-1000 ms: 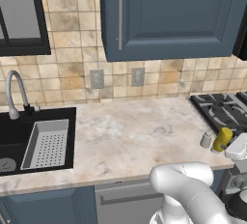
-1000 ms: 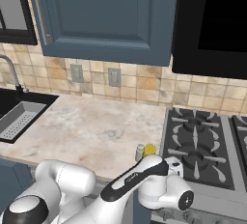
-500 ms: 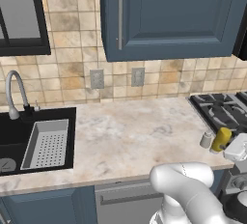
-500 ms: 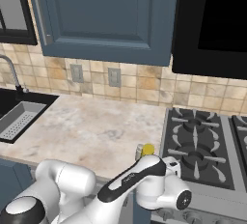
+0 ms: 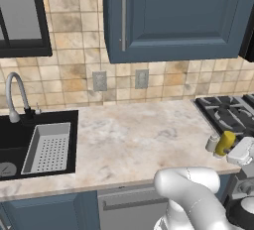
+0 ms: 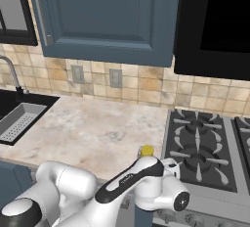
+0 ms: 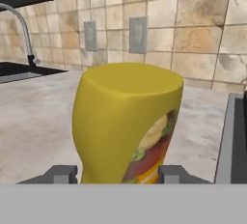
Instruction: Take 2 condiments from the cabinet and move them on the counter near the stove.Make sure the condiments are lined up with each other, next to each other.
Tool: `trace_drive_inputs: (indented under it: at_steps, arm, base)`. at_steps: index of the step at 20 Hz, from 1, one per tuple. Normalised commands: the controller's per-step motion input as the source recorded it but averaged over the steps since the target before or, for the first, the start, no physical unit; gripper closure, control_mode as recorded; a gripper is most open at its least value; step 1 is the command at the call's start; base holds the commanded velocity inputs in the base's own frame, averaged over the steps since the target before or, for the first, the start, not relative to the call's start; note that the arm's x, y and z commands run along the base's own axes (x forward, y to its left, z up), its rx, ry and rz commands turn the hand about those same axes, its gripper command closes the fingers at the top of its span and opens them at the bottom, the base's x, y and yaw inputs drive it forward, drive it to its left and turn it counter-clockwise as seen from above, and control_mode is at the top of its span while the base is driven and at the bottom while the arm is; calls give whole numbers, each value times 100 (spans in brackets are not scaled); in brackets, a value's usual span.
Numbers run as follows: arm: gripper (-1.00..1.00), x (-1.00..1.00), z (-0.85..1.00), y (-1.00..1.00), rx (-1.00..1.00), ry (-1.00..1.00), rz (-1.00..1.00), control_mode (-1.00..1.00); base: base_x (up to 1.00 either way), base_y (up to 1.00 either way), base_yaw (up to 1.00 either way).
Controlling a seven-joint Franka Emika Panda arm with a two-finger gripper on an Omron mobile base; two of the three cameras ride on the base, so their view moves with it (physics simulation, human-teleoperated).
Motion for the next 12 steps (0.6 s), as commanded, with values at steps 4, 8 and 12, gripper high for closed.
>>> trace_drive_inputs:
  at_steps: [4,8,12]
  arm:
    - [100,22,-5,0,0,0,0,-100]
    - [100,26,-9,0,0,0,0,-100]
    - [100,25,-11,0,0,0,0,-100]
  base:
    - [0,0,0]
    - [0,0,0]
    - [0,0,0]
